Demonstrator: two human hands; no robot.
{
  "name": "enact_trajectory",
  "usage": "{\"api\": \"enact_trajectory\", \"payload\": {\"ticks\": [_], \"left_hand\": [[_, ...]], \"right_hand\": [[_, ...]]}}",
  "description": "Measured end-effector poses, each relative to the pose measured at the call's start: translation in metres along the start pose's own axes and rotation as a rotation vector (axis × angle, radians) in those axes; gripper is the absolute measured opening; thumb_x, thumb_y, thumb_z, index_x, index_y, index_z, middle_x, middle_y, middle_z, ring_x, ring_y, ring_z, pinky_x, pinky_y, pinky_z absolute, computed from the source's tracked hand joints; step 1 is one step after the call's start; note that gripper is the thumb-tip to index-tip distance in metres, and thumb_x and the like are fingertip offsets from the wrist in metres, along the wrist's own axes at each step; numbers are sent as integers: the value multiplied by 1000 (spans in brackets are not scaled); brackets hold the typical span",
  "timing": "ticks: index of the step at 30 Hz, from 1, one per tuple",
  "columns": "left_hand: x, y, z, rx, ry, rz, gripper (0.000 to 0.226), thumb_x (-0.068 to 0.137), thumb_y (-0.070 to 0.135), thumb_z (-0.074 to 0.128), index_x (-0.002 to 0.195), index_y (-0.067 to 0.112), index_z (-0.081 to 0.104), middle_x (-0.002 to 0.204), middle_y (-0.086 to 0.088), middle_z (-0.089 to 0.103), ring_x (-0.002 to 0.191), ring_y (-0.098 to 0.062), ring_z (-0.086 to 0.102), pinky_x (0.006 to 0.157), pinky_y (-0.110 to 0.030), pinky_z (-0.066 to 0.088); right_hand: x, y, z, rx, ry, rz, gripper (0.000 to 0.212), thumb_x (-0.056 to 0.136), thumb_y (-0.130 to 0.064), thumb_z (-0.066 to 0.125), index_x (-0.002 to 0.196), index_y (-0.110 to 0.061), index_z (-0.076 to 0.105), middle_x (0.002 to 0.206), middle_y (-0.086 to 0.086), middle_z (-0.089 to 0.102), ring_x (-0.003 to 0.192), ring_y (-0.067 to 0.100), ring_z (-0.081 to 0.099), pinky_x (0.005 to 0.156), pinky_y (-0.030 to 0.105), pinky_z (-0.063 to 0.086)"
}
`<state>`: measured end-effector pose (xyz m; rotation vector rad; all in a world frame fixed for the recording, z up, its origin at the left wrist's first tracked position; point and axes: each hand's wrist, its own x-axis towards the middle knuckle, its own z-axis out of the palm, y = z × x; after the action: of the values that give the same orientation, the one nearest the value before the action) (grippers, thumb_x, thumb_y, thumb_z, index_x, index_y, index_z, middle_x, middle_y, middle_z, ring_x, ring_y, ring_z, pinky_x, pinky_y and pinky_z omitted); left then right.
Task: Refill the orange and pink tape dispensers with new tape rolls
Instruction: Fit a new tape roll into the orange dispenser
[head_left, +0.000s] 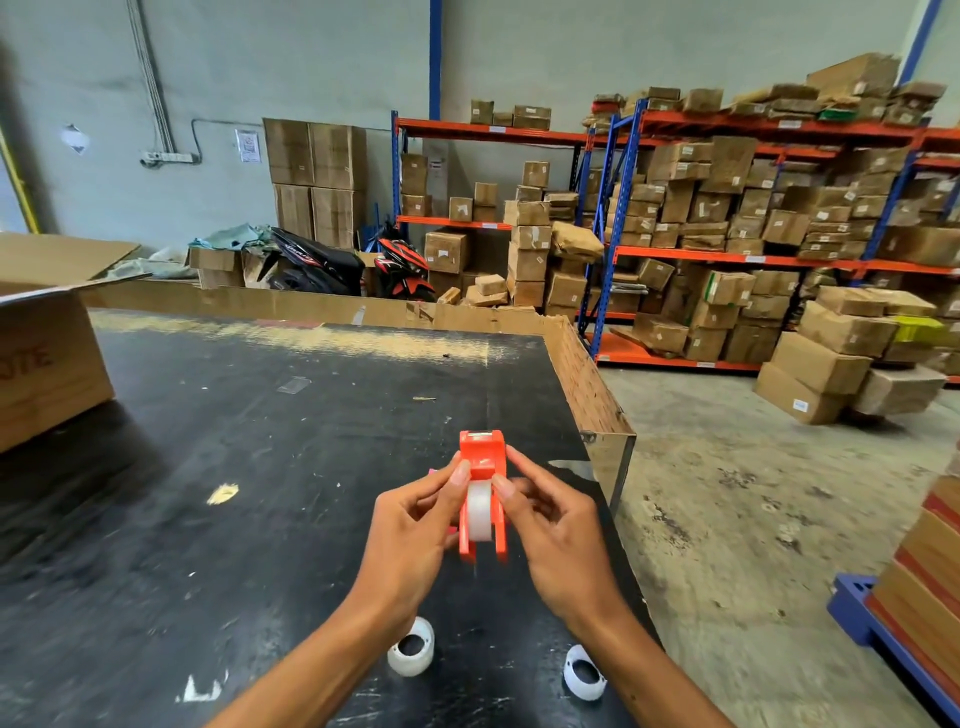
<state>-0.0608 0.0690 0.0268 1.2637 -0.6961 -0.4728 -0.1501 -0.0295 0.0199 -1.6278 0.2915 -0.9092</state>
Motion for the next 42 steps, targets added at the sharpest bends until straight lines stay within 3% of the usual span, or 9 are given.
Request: {"api": "enact_trajectory", "payload": {"ticks": [7, 12, 15, 19, 22, 25, 29, 36, 42], "left_hand": [[2, 0, -4, 22, -48, -24, 25, 93, 20, 54, 88, 29, 77, 88, -6, 80, 79, -23, 76, 58, -24, 60], [7, -2, -4, 18, -82, -75, 26, 93, 23, 53, 108, 17, 73, 91, -8, 80, 74, -14, 75, 56, -18, 56], [8, -1, -3, 17, -107, -84, 28, 92, 24, 56, 117, 22, 68, 97, -6, 79, 78, -13, 74, 58, -16, 55], [7, -3, -8, 7, -112, -52, 32, 91, 20, 57, 123, 17, 65, 102, -3, 78, 96, -24, 73, 67, -23, 61], [7, -1, -9, 32, -135, -13, 33, 91, 18, 57, 123, 15, 65, 105, 1, 77, 99, -18, 72, 78, -28, 61], [6, 2, -8, 71, -147, 19, 28, 91, 20, 56, 116, 25, 68, 100, 4, 79, 92, -14, 74, 76, -29, 62], [10, 3, -12, 81, -138, 5, 32, 90, 25, 57, 121, 25, 66, 100, 3, 78, 92, -12, 74, 73, -24, 61], [16, -6, -13, 79, -83, -41, 41, 86, 26, 64, 128, 25, 60, 103, -13, 75, 94, -24, 74, 91, -47, 56], [23, -16, -14, 90, -72, -43, 36, 87, 17, 64, 123, 19, 64, 98, -9, 77, 88, -22, 76, 85, -44, 60]], "right_hand": [[2, 0, -6, -184, -106, 11, 22, 95, -28, 53, 107, -39, 68, 90, 10, 59, 82, 13, 63, 82, 28, 55], [5, 0, -8, -148, -76, 7, 25, 93, -27, 57, 104, -47, 66, 94, -7, 72, 96, 7, 68, 84, 19, 53], [8, 0, -8, -78, 1, 18, 30, 90, -25, 62, 116, -38, 62, 88, -3, 75, 94, 10, 71, 85, 24, 57], [2, -2, -7, -38, -33, 24, 22, 91, -24, 60, 109, -34, 67, 90, -19, 76, 97, -2, 68, 81, 11, 51], [-3, -2, -5, -67, -48, 8, 21, 94, -26, 55, 101, -37, 71, 95, -8, 77, 98, 3, 68, 82, 9, 48], [-5, -1, -4, -66, -22, -6, 21, 94, -28, 55, 103, -34, 73, 97, -3, 76, 98, 5, 68, 83, 13, 48], [1, -8, -5, -32, -61, -3, 22, 93, -19, 56, 102, -34, 70, 88, -21, 76, 94, -2, 69, 77, 8, 49], [13, -2, -9, -6, -4, 61, 16, 91, -17, 60, 100, -26, 69, 81, -12, 78, 83, 8, 73, 66, 18, 57], [20, 4, -14, -83, -85, 104, 17, 92, -23, 59, 102, -32, 69, 94, -9, 78, 92, 8, 72, 77, 24, 59]]}}
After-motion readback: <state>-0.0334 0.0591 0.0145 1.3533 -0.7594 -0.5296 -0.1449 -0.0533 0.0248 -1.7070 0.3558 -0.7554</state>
